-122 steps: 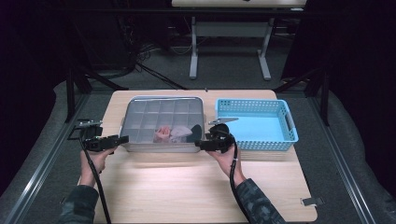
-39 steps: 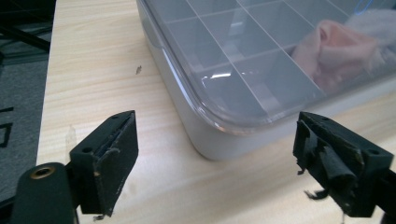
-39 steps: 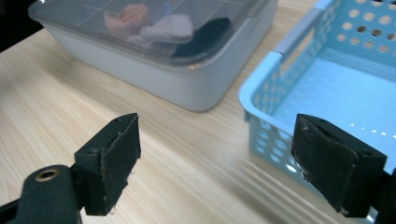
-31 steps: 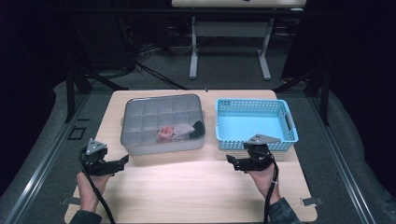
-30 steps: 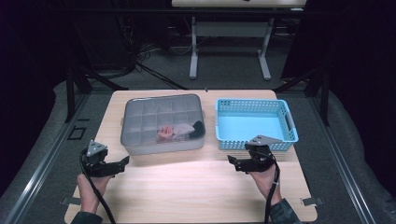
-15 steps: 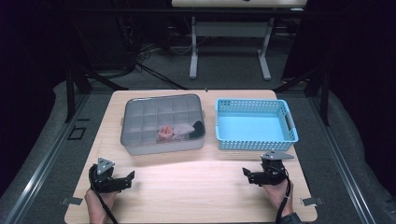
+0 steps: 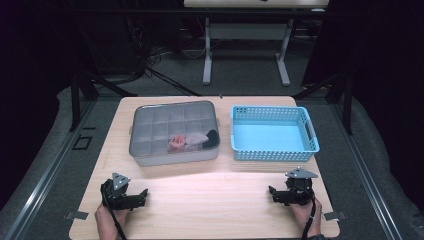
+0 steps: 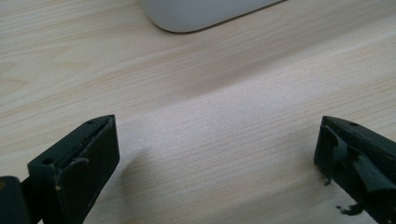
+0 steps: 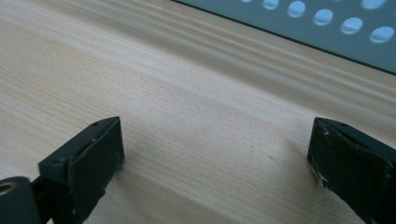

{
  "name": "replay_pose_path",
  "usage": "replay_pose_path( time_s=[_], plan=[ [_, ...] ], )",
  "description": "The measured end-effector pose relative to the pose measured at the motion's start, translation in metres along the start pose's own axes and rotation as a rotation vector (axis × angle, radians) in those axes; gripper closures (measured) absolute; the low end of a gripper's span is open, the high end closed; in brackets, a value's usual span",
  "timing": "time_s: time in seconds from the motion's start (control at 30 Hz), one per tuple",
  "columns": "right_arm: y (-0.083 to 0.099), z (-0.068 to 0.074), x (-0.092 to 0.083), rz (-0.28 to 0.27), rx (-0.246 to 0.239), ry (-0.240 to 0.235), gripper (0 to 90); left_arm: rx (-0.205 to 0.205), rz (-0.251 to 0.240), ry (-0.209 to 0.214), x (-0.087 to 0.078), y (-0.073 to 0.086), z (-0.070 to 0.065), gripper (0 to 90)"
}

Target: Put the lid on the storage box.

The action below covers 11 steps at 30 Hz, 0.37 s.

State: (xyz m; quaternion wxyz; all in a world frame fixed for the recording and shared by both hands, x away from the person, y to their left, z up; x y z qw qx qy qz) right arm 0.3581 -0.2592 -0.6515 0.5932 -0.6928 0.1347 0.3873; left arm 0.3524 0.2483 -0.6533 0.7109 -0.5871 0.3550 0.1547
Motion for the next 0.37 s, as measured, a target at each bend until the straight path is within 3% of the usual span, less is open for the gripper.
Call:
replay_pose_path(
  time_s=[0.13, 0.2, 0.37],
  plan=[
    [0.0002, -0.0003, 0.0003, -0.002, 0.007, 0.002, 2.6, -0.013, 0.011, 0.021, 0.0006, 0.001, 0.0002, 0.4],
    [0.0001, -0.0001, 0.0005, -0.002, 0.009, 0.005, 2.5, -0.04, 0.023, 0.041, 0.0019, 0.0017, 0.0015, 0.5],
    [0.0, -0.0002, 0.0007, 0.0, 0.01, 0.006, 2.5, -0.053, 0.019, 0.032, 0.0026, 0.0009, 0.0011, 0.4]
  ],
)
Point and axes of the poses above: each handheld gripper's, and its own axes: x roughly forward along the jaws, y roughly out of its underside, z roughly to its left, the point moved 9 cm from there along x, roughly forward along the jaws
